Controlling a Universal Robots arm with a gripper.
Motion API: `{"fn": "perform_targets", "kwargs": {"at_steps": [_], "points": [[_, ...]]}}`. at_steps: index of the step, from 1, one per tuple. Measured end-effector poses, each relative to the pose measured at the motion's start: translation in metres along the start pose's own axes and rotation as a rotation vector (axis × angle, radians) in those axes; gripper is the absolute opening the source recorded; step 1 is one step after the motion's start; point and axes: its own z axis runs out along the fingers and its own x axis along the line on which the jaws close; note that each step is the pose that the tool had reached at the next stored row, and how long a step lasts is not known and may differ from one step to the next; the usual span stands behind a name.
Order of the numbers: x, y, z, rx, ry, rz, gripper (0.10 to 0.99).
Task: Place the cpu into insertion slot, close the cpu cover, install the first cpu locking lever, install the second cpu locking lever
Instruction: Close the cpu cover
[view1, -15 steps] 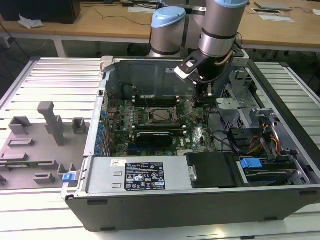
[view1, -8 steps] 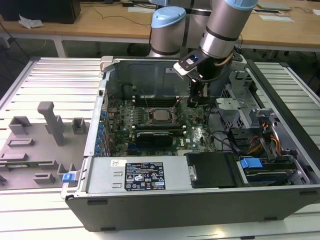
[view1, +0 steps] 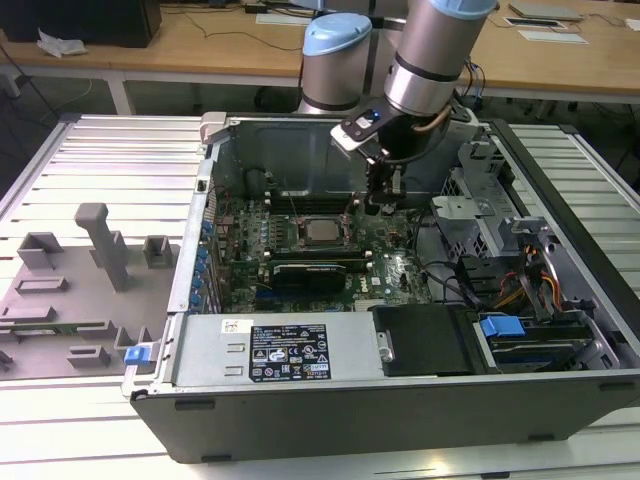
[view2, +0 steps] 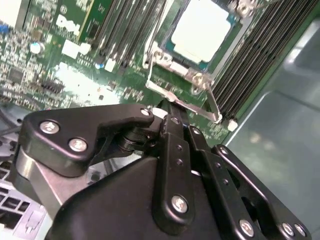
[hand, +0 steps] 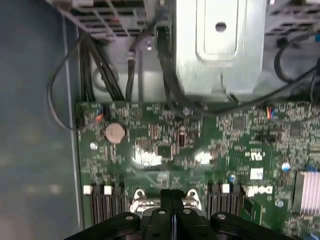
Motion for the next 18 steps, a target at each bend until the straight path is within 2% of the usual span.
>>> {"fn": "perform_targets", "kwargs": {"at_steps": [7,11,12,14,15,16,18], "points": [[-0.0002,-0.0192,0.0025,-0.007,0.0003,0.0,0.106],[-0.0003,-0.0234,0.0031,-0.009,0.0003,0.0,0.106],[-0.0003,-0.0257,0.0035,-0.013,0.0006,0.0,0.106],[-0.0004,-0.0315,0.0048,-0.035,0.0011,-0.001,0.106],[-0.0005,-0.0358,0.0059,-0.054,0.0014,-0.001,0.106],[-0.0005,-0.039,0.0068,-0.064,0.002,-0.001,0.106],[-0.0006,-0.0446,0.0083,-0.078,0.003,-0.002,0.106]]}}
